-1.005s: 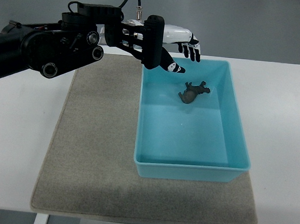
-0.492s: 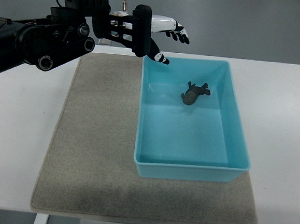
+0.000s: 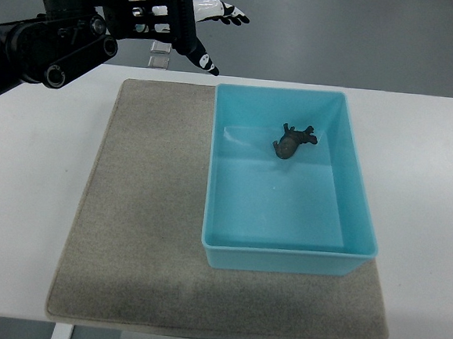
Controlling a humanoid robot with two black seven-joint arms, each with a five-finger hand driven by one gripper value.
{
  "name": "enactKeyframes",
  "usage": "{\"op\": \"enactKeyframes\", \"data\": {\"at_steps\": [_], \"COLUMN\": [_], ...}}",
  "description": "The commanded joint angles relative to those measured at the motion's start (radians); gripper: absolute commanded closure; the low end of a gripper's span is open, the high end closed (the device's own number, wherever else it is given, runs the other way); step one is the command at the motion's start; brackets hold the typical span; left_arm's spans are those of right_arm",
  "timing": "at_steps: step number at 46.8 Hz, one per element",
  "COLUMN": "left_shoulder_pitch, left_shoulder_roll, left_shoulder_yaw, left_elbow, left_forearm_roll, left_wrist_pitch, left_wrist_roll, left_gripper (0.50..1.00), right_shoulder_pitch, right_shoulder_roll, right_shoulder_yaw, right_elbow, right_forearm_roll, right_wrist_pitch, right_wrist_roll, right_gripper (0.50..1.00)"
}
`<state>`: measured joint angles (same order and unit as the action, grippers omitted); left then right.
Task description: Place brown hippo in blue box with left hand
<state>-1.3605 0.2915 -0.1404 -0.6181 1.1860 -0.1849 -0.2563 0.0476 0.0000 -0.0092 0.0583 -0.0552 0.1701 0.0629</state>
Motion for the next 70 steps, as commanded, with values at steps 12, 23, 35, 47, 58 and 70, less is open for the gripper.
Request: {"op": "enactKeyframes", "data": {"at_steps": [12, 23, 35, 47, 58, 70], "left_shoulder_pitch": [0.031, 0.05, 0.069, 0.113, 0.144, 0.195], "left_shoulder_roll": [0.001, 0.0, -0.012, -0.025, -0.037, -0.035], "left_shoulder_yaw": [-0.002, -0.004, -0.002, 0.001, -0.01, -0.036], "left_elbow": [0.075, 0.124, 0.225, 0.279, 0.296, 0.287], "left_forearm_roll": [-0.111, -0.14, -0.362, -0.687, -0.968, -1.174], "left_wrist_pitch": [0.005, 0.076, 0.081, 0.14, 0.154, 0.072], "left_wrist_roll": [-0.001, -0.001, -0.001, 0.026, 0.061, 0.065], "left_gripper": [0.529, 0.504, 0.504, 0.504, 0.504, 0.504], "right_shoulder_pitch": [0.0, 0.0, 0.0, 0.0, 0.0, 0.0], "right_shoulder_roll": [0.0, 0.0, 0.0, 0.0, 0.0, 0.0], "right_shoulder_yaw": [0.0, 0.0, 0.0, 0.0, 0.0, 0.0], "right_elbow": [0.0, 0.0, 0.0, 0.0, 0.0, 0.0], "right_forearm_roll": [0.0, 0.0, 0.0, 0.0, 0.0, 0.0], "right_wrist_pitch": [0.0, -0.001, -0.001, 0.0, 0.0, 0.0], "right_wrist_roll": [0.0, 0.0, 0.0, 0.0, 0.0, 0.0], "right_gripper": [0.564, 0.564, 0.564, 0.564, 0.564, 0.564]}}
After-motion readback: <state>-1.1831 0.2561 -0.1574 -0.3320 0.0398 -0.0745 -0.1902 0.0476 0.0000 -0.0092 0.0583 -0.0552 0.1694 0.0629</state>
